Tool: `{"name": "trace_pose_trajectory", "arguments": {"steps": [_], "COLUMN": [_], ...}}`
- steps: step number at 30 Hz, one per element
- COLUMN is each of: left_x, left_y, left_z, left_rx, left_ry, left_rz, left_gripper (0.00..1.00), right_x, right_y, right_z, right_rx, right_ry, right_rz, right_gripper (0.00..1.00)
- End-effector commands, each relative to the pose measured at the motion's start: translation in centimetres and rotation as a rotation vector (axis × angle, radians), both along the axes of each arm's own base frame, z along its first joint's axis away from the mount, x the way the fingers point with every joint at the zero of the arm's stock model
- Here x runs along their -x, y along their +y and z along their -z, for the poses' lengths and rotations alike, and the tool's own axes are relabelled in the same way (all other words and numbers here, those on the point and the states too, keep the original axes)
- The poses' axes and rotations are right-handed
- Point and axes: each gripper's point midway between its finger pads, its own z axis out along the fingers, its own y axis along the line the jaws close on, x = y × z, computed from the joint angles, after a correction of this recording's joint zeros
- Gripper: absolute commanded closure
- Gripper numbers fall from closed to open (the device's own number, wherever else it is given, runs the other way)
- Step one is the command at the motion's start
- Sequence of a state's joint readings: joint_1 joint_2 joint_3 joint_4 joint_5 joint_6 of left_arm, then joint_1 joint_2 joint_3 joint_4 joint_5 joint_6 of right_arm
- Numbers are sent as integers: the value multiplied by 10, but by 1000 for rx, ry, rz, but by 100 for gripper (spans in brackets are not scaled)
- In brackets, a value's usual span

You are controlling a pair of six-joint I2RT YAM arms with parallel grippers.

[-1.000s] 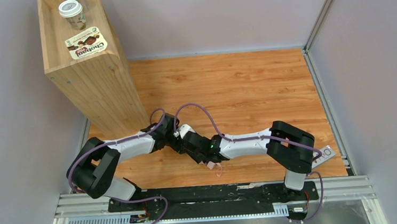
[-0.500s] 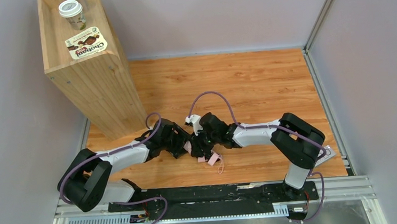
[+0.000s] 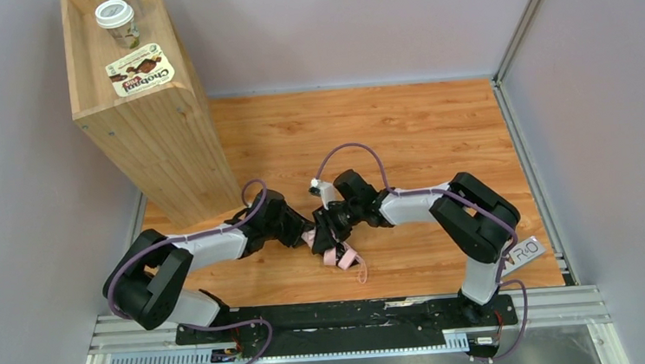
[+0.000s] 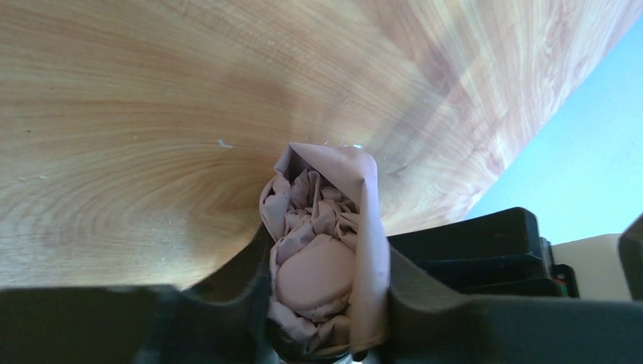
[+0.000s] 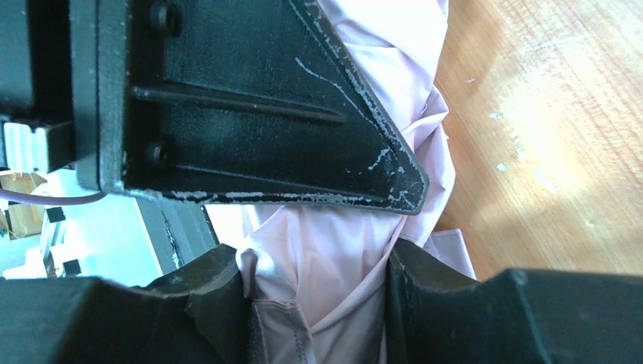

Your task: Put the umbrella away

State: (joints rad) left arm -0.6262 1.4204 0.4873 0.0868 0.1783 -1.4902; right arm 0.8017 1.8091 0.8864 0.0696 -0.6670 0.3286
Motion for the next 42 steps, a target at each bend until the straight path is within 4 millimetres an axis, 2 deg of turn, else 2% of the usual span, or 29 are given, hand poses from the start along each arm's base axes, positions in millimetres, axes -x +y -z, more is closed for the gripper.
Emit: {"name": "trace_pose_trajectory", "arguments": {"steps": [1, 3, 4, 5, 6, 9, 11, 12, 13, 17, 19, 24, 26, 28, 32, 34, 36, 37, 40, 42], "left_x": [31, 24, 22, 13, 12, -8, -22, -32, -36, -60, -67, -77, -75, -72, -62, -57, -53, -52, -48, -47], "left_y": [17, 14, 13, 8, 9, 4, 1, -4, -2, -9, -12, -11, -11, -9, -5, -3, -1, -3, -7, -6], "left_z": [32, 24, 20, 11, 9, -14, -34, -54, -58, -119, -151, -237, -272, -304, -369, -392, -410, -413, -429, -434], "left_rx": [-119, -100, -86, -50, -32, 26, 62, 124, 139, 242, 279, 424, 473, 514, 615, 660, 695, 706, 733, 757], "left_ry": [73, 30, 15, -38, -60, -197, -298, -391, -410, -621, -721, -977, -1098, -1192, -1382, -1456, -1517, -1531, -1577, -1592], "left_rz": [84, 73, 62, 52, 33, 4, -13, -25, -38, -52, -41, -45, -23, -14, -14, -18, -20, -8, 22, 24], "left_gripper": [100, 100, 100, 100, 100, 100, 100, 100, 100, 100, 100, 100, 100, 100, 100, 100, 100, 100, 100, 100], "right_x": [-7, -12, -11, -12, -10, -5, -5, -7, -7, -14, -27, -65, -76, -80, -87, -84, -80, -79, -78, -77], "right_y": [12, 3, -3, -9, -13, -28, -40, -47, -53, -71, -87, -157, -186, -202, -199, -181, -163, -156, -145, -142], "right_z": [-24, -22, -23, -24, -33, -58, -77, -87, -96, -141, -160, -201, -214, -223, -226, -233, -241, -247, -261, -267], "right_rx": [-44, 39, 77, 120, 123, 152, 182, 203, 212, 163, 136, 33, -26, -126, -346, -445, -513, -536, -587, -637], "right_ry": [-10, -7, 9, 21, 27, 14, -20, -43, -53, -79, -82, -78, -53, 33, 291, 437, 563, 612, 732, 811], "right_rz": [-6, 55, 78, 119, 142, 183, 208, 230, 244, 349, 473, 849, 994, 1077, 1095, 1025, 974, 959, 965, 987], "right_gripper": [100, 97, 85, 67, 52, 24, 15, 11, 9, 0, 0, 0, 0, 0, 0, 0, 1, 1, 1, 5]}}
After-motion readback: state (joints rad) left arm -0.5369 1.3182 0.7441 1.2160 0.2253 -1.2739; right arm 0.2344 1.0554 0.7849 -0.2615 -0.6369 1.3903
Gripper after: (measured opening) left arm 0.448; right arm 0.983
